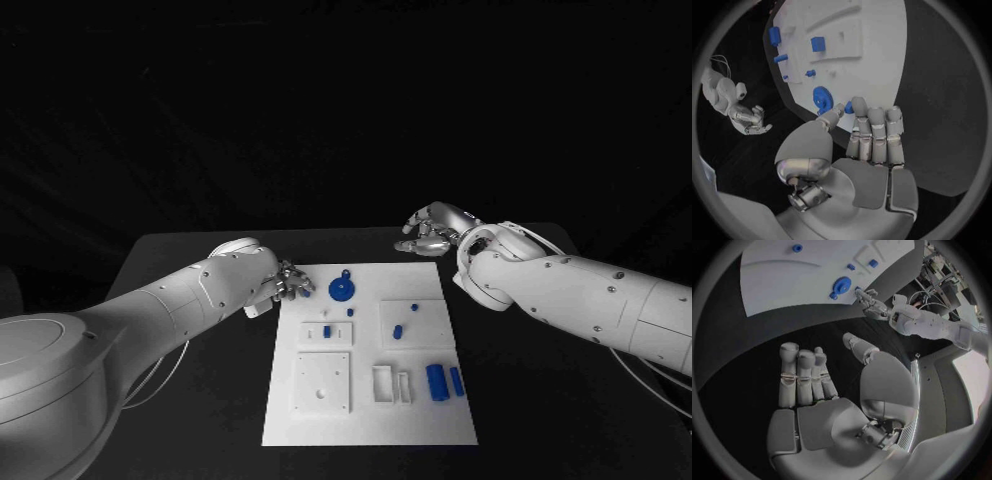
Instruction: Assemble the parts on the task board
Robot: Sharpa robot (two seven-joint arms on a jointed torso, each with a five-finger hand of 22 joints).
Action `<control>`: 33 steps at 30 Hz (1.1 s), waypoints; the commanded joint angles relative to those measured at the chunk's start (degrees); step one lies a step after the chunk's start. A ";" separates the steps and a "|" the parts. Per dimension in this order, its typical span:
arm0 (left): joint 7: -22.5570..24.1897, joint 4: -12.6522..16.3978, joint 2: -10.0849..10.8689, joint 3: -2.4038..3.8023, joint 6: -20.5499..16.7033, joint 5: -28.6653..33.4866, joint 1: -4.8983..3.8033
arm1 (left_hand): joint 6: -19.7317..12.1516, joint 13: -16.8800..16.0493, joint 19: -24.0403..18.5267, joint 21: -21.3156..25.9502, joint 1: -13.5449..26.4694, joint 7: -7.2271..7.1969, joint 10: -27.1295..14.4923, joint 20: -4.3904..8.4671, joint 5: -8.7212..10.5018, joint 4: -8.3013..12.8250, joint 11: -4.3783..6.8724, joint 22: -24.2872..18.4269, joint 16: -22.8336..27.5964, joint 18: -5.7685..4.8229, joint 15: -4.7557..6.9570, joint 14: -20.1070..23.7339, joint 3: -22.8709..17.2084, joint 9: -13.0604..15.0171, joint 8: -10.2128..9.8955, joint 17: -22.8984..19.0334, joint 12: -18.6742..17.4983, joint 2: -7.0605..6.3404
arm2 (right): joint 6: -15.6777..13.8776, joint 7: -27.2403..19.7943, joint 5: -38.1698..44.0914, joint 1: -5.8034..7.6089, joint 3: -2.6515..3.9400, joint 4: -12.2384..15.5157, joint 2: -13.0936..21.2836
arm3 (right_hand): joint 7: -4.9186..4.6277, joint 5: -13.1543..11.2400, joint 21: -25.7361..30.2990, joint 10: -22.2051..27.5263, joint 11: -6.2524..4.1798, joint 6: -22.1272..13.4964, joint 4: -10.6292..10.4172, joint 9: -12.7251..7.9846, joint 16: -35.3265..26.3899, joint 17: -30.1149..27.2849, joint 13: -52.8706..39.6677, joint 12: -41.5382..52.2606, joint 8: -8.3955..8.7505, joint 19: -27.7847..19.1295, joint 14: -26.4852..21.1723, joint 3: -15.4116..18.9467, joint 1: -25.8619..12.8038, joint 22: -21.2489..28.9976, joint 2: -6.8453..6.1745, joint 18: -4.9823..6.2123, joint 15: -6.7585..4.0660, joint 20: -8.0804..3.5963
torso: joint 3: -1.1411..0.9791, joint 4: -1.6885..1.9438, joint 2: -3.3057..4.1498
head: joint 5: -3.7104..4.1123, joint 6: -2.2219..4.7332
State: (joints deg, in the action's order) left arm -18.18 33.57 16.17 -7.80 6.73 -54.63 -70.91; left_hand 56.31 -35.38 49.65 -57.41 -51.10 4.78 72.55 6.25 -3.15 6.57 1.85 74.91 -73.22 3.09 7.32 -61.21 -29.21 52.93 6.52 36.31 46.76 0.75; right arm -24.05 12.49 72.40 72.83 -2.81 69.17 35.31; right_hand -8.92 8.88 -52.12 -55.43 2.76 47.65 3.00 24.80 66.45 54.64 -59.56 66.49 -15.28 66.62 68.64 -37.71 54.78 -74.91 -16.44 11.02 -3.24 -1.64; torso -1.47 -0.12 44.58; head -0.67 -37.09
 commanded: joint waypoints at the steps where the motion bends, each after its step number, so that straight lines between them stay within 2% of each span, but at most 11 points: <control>1: 0.39 0.10 -0.20 -0.11 1.26 0.38 0.41 | 0.59 0.05 -0.38 0.06 -0.48 0.09 0.20 6.24 0.20 1.03 -0.26 0.98 -0.20 -0.11 0.10 0.15 -0.11 -0.95 0.50 -0.08 0.13 1.35 | 0.28 -0.17 0.49 0.02 0.03 -0.01 -0.02 | -0.33 0.37 0.33 0.50 0.00 0.05 -0.06 -0.06 0.38 -0.08 0.06 0.21 -0.14 -0.10 -0.11 0.22 -0.18 -1.07 0.39 3.98 -0.30 -0.41 | 0.01 0.04 -0.01 | 0.07 -0.05; 7: 0.29 0.02 -0.17 -0.11 0.97 0.38 0.41 | 1.28 0.14 -0.30 0.01 -1.71 -0.05 0.46 6.25 0.08 3.21 -0.15 0.99 -0.26 -0.22 0.15 0.01 -0.65 -1.38 1.03 -0.12 0.16 3.39 | 0.30 -0.19 0.49 0.02 0.03 -0.07 -0.01 | -0.33 0.37 0.33 0.50 0.00 0.05 -0.07 -0.06 0.39 -0.08 0.08 0.22 -0.15 -0.09 -0.10 0.22 -0.19 -1.07 0.39 3.98 -0.30 -0.41 | 0.03 0.00 -0.02 | 0.08 -0.06; 10: 0.10 -0.04 -0.17 -0.11 0.72 0.38 0.41 | 2.64 0.20 -0.14 -0.05 -2.30 -0.38 0.78 6.26 -0.32 4.48 0.13 0.99 -0.37 -0.31 0.30 -0.25 -1.06 -1.46 1.88 -0.12 0.21 4.52 | 0.36 -0.19 0.49 0.02 0.03 -0.09 0.01 | -0.33 0.37 0.33 0.50 0.00 0.06 -0.08 -0.06 0.39 -0.08 0.09 0.23 -0.15 -0.09 -0.10 0.23 -0.20 -1.07 0.39 3.98 -0.30 -0.40 | 0.01 0.02 0.00 | 0.12 -0.12; 13: 0.04 -0.09 -0.10 -0.11 0.73 0.35 0.41 | 3.93 0.29 0.08 -0.11 -2.23 -0.74 1.10 6.32 -0.58 5.24 0.46 0.98 -0.46 -0.36 0.49 -0.50 -1.19 -1.47 2.73 -0.13 0.21 5.04 | 0.38 -0.20 0.49 0.02 0.03 -0.14 0.00 | -0.33 0.37 0.33 0.50 0.00 0.05 -0.09 -0.07 0.39 -0.09 0.09 0.23 -0.15 -0.09 -0.10 0.23 -0.21 -1.07 0.39 3.98 -0.30 -0.40 | 0.00 0.03 -0.02 | 0.14 -0.09; 15: -0.05 0.06 0.06 -0.10 0.31 0.35 0.40 | 5.52 0.36 0.35 -0.16 -2.02 -1.29 1.36 6.39 -0.63 5.67 0.93 0.95 -0.56 -0.39 0.76 -0.81 -1.12 -0.95 3.99 -0.13 0.21 5.22 | 0.41 -0.21 0.49 0.02 0.03 -0.15 -0.01 | -0.33 0.37 0.34 0.50 0.00 0.05 -0.09 -0.07 0.39 -0.09 0.10 0.24 -0.15 -0.09 -0.10 0.23 -0.21 -1.07 0.39 3.98 -0.30 -0.40 | 0.00 0.02 -0.01 | 0.13 -0.10; 24: -0.19 2.13 1.37 -0.04 -0.67 1.42 0.37 | 7.31 0.48 1.58 -0.44 -1.02 -2.39 2.76 6.86 -0.78 6.48 1.98 0.95 -1.16 -0.33 1.54 -2.05 -1.06 1.61 7.44 -0.02 0.50 5.39 | 0.38 -0.21 0.47 0.02 0.03 -0.01 0.29 | -0.33 0.37 0.34 0.51 0.00 0.06 -0.11 -0.07 0.39 -0.09 0.12 0.25 -0.15 -0.09 -0.10 0.23 -0.23 -1.07 0.39 3.98 -0.30 -0.40 | 0.00 0.12 -0.05 | 0.15 -0.04; 28: -0.45 5.43 3.39 0.23 -2.51 2.76 0.19 | 7.44 0.47 1.86 -0.53 -0.79 -2.59 3.14 6.99 -0.87 6.60 2.16 0.97 -1.33 -0.31 1.69 -2.34 -1.11 2.48 8.28 0.03 0.64 5.43 | 0.41 -0.19 0.46 0.02 0.03 0.01 0.58 | -0.33 0.37 0.34 0.51 0.00 0.06 -0.12 -0.07 0.39 -0.10 0.13 0.26 -0.16 -0.09 -0.10 0.23 -0.24 -1.07 0.39 3.98 -0.30 -0.40 | 0.00 0.12 -0.13 | 0.11 0.03; 31: -0.80 10.07 5.99 0.25 -5.75 4.37 -0.89 | 7.41 0.47 2.05 -0.60 -0.60 -2.65 3.40 7.05 -0.92 6.61 2.20 0.98 -1.40 -0.29 1.74 -2.52 -1.09 2.78 8.55 0.03 0.71 5.34 | 0.64 -0.14 0.41 0.02 0.03 -0.13 0.77 | -0.33 0.37 0.34 0.51 0.00 0.06 -0.12 -0.07 0.39 -0.10 0.14 0.26 -0.16 -0.09 -0.10 0.23 -0.25 -1.07 0.38 3.98 -0.30 -0.40 | -0.03 0.26 -0.23 | 0.05 0.45; 33: -0.90 12.06 7.04 0.22 -7.17 4.51 -1.22 | 7.33 0.54 2.11 -0.59 -0.46 -2.63 3.50 7.08 -0.93 6.53 2.17 0.96 -1.28 -0.28 1.70 -2.57 -1.10 2.80 8.56 -0.04 0.60 5.19 | 0.65 -0.15 0.40 0.02 0.02 -0.26 0.80 | -0.33 0.37 0.34 0.51 0.00 0.06 -0.13 -0.07 0.39 -0.10 0.15 0.27 -0.16 -0.09 -0.11 0.24 -0.25 -1.07 0.38 3.98 -0.30 -0.40 | -0.02 0.39 -0.36 | -0.01 0.36</control>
State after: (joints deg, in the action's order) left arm -18.61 44.52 23.02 -7.63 3.80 -52.23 -71.90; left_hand 62.01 -34.90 51.58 -57.68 -51.98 2.50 74.81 6.93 -3.82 13.01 3.28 74.93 -74.37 3.09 7.99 -62.65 -30.26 51.05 9.88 36.26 47.26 5.91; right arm -23.99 12.50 72.40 72.84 -2.81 68.96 36.10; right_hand -8.79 8.88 -52.12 -55.43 2.76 47.78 3.00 24.81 66.45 54.59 -59.52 66.48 -15.28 66.60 68.64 -37.71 54.78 -74.90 -16.44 11.02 -3.24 -1.62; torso -1.47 0.09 44.39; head -0.58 -36.82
